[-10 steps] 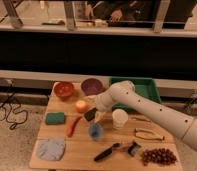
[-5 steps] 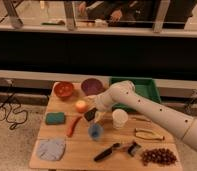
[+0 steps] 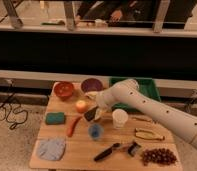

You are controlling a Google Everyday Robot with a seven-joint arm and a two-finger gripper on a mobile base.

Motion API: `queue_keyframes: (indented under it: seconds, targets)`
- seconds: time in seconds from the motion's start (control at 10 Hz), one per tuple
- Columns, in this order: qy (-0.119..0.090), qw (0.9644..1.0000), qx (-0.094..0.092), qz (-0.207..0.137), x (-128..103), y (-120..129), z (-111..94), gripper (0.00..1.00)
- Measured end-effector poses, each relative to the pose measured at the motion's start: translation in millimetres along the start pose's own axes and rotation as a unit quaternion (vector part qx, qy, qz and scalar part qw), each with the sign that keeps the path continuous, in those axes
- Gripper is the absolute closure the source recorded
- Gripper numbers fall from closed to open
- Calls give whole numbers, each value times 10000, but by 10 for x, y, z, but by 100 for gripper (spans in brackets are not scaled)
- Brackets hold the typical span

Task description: Place eraser in metal cup

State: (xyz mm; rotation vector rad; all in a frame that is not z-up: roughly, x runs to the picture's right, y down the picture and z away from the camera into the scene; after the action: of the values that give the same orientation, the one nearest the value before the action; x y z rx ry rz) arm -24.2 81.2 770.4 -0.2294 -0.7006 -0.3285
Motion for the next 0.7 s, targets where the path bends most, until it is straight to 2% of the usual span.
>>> queue_keyframes:
  seconds: [0.2,0.7]
  targets:
    - [17,9999,102,-6,5,-20,-71,20]
    - [8,9999,98,-27,-9,-26,-61,20]
